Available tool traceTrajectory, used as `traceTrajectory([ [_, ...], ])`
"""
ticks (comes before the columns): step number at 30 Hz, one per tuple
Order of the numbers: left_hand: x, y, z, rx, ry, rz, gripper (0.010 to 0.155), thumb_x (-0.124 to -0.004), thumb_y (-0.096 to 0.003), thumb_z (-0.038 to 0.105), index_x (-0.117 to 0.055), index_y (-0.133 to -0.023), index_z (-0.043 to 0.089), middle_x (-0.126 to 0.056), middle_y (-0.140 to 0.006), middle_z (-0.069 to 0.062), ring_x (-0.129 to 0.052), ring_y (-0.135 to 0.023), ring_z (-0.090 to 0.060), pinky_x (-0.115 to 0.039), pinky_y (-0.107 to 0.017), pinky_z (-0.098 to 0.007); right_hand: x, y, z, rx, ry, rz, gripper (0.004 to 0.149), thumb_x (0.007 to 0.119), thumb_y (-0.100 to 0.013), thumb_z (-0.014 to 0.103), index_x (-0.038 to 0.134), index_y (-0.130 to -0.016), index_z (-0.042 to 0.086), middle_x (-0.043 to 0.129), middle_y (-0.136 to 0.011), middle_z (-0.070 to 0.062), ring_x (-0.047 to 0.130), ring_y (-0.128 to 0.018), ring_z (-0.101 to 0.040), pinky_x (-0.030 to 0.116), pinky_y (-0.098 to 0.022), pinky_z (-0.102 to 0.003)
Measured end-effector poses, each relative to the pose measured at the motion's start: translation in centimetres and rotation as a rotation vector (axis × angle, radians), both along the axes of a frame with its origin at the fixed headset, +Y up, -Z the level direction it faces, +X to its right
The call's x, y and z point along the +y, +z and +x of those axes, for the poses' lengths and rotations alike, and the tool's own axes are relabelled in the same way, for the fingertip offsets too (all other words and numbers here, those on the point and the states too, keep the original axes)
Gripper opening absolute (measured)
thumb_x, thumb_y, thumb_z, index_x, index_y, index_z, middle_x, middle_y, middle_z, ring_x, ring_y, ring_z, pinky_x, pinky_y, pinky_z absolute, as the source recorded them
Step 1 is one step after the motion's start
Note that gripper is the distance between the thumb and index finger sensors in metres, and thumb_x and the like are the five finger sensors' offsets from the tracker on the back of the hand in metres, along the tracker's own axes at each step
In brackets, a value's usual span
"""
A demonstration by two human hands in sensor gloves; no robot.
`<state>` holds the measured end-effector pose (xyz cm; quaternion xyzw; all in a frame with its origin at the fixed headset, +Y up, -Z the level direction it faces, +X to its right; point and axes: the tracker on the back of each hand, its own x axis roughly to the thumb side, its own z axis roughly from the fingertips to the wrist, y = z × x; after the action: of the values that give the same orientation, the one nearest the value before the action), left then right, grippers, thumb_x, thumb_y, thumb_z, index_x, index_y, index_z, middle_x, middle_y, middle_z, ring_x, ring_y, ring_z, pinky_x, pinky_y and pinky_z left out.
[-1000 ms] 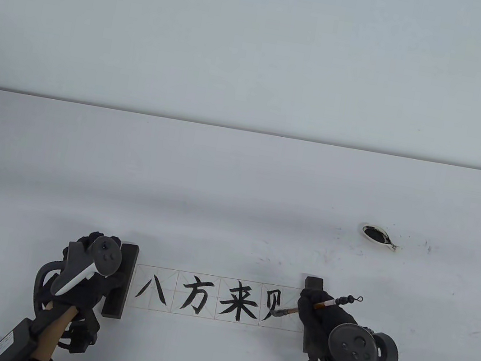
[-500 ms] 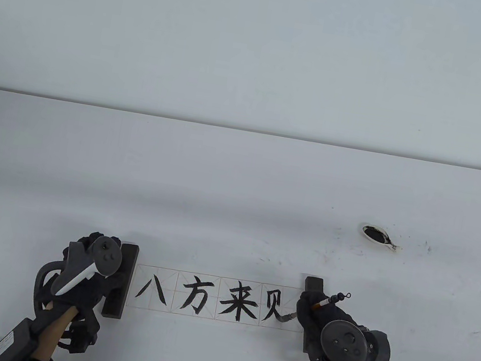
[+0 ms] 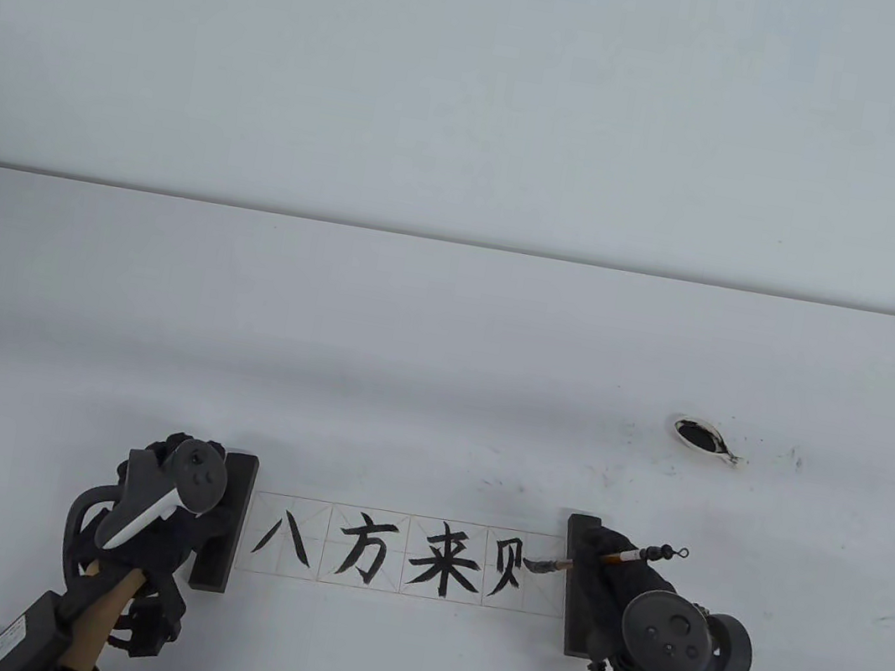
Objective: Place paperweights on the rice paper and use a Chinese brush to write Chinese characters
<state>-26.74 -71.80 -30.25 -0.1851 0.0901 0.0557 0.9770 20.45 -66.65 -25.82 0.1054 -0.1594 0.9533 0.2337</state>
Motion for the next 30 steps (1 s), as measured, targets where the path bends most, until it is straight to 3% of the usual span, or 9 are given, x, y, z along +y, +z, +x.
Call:
traceTrajectory([
  [10,-0.05,-0.02,0.01,0.000,0.003,-0.002,0.084,-0.065,-0.0478,0.051,-0.018,-0.116,0.036,-0.014,-0.125,-0.006,-0.019,-0.118,-0.037,-0.018,-0.085,-0.052,-0.21,-0.17,-0.30,0.009,0.030,-0.034,0.043,0.067,-0.057,0.037,0.079,-0.084,0.005,0.096,-0.067,-0.015,0.100,-0.048,-0.026,0.087,-0.032,-0.033],
  [16,-0.08,-0.03,0.00,-0.001,0.003,-0.003,0.084,-0.065,-0.0479,0.051,-0.018,-0.116,0.036,-0.014,-0.125,-0.006,-0.019,-0.118,-0.037,-0.018,-0.085,-0.052,0.09,0.11,0.04,-0.099,0.112,0.027,0.042,0.067,-0.057,0.037,0.081,-0.082,0.006,0.097,-0.064,-0.014,0.101,-0.045,-0.026,0.087,-0.030,-0.033],
  [22,-0.08,-0.03,0.00,-0.001,0.003,-0.003,0.083,-0.065,-0.0478,0.051,-0.018,-0.116,0.036,-0.014,-0.125,-0.006,-0.019,-0.118,-0.037,-0.018,-0.085,-0.052,0.19,0.40,-0.40,-0.118,0.165,0.053,0.042,0.068,-0.057,0.037,0.082,-0.081,0.006,0.098,-0.063,-0.014,0.101,-0.044,-0.025,0.087,-0.029,-0.033],
  [30,-0.08,-0.02,0.00,-0.001,0.003,-0.003,0.084,-0.065,-0.0478,0.051,-0.018,-0.116,0.036,-0.014,-0.125,-0.006,-0.019,-0.118,-0.037,-0.018,-0.085,-0.052,0.03,0.42,-0.12,-0.104,0.051,0.099,0.044,0.067,-0.057,0.037,0.079,-0.084,0.006,0.097,-0.066,-0.014,0.100,-0.047,-0.025,0.087,-0.031,-0.032],
])
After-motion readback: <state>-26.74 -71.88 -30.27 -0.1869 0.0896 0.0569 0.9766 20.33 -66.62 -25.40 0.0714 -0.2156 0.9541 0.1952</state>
